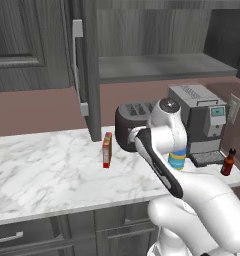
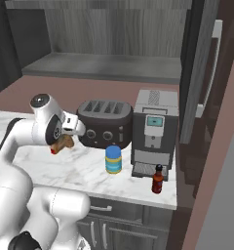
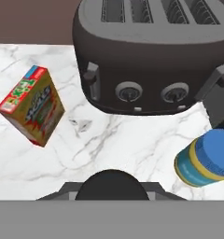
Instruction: There are various items on the counter. Only move the condiments/shakers into the cabinet.
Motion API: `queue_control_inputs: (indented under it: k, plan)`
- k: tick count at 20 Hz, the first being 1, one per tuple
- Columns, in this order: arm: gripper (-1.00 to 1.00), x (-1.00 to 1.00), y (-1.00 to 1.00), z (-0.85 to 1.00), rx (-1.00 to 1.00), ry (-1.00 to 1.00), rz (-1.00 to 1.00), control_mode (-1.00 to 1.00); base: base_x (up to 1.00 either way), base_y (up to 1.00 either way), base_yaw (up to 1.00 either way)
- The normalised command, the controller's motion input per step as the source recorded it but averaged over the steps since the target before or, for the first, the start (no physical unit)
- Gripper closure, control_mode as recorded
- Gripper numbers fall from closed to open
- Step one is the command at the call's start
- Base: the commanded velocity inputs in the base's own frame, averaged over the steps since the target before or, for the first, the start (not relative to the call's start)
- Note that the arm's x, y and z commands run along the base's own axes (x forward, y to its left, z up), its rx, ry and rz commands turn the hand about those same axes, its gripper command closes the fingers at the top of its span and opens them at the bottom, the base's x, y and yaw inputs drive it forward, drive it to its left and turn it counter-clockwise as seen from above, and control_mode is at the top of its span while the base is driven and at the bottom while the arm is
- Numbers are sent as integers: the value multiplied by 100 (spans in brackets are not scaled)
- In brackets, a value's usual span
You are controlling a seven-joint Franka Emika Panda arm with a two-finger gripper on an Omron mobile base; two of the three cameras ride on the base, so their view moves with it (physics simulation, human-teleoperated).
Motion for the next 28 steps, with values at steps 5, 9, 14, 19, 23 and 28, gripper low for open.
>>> queue_control_inputs:
  k: [5,9,14,19,23,28]
  plan:
    - [100,0,0,100,-3,-20,0,-100,0,0,0]
    - [100,0,0,100,-1,-16,0,-100,0,0,0]
    - [100,4,-11,100,1,-7,0,-100,0,0,0]
    - [100,0,-11,100,0,-4,0,-100,0,0,0]
    - [100,2,-19,100,6,0,0,-100,0,0,0]
    - [100,0,-20,25,2,-2,0,-100,0,0,0]
